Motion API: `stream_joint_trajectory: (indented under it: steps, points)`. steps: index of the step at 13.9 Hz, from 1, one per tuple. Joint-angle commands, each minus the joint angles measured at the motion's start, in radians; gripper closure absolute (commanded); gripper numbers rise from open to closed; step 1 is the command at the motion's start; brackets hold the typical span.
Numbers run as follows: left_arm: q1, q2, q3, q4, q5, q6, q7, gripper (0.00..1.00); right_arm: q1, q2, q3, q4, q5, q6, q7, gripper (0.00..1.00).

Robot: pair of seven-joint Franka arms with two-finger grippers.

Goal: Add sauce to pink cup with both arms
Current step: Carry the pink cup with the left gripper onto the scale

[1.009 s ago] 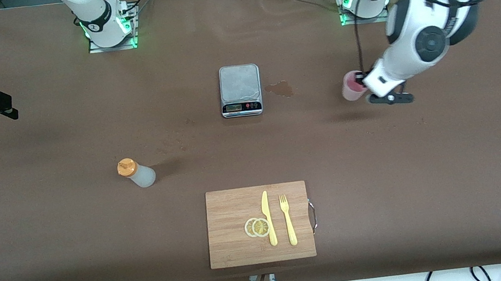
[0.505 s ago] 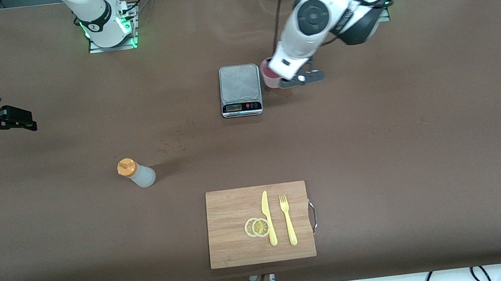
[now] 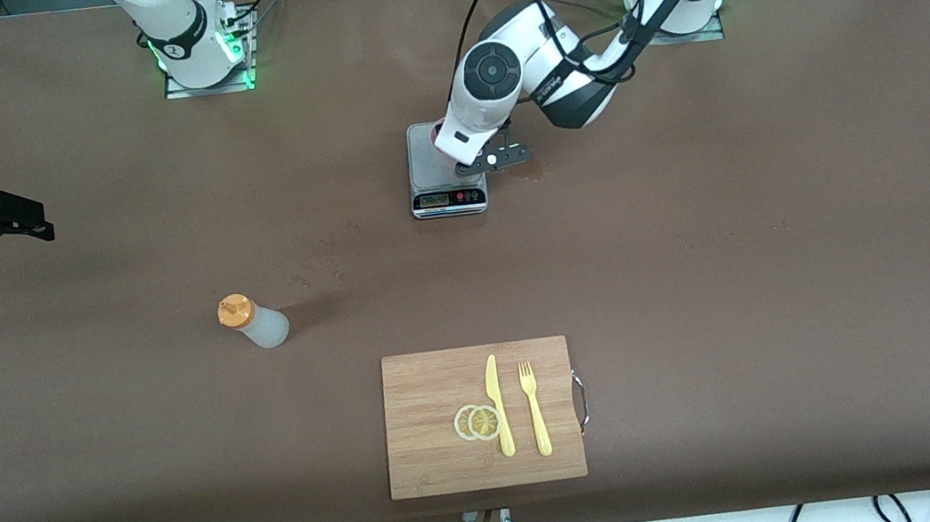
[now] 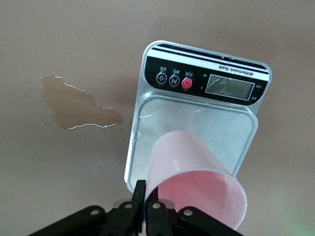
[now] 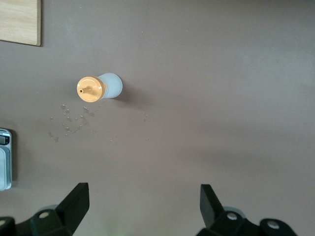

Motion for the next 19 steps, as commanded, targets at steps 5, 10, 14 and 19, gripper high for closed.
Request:
stream_joint_trajectory:
  steps: [5,10,14,19]
  points:
    - [0.0,0.013,0.0,0.064,0.014,-0.036,-0.024,0.0,0.009,-0.006,0.009,-0.013,0.02,0.005,-0.039,0.0]
    - [0.054,-0.079,-0.004,0.244,0.022,-0.393,0.023,0.0,0.005,-0.004,0.028,-0.069,0.182,0.046,-0.291,0.0]
    - [0.152,-0.08,-0.001,0.453,0.025,-0.623,0.202,0.0,-0.042,0.043,0.026,-0.077,0.324,0.079,-0.65,0.0]
    - [0.209,-0.233,0.208,0.468,0.011,-0.693,0.597,0.0,-0.148,0.131,0.026,-0.077,0.481,0.062,-1.086,0.0]
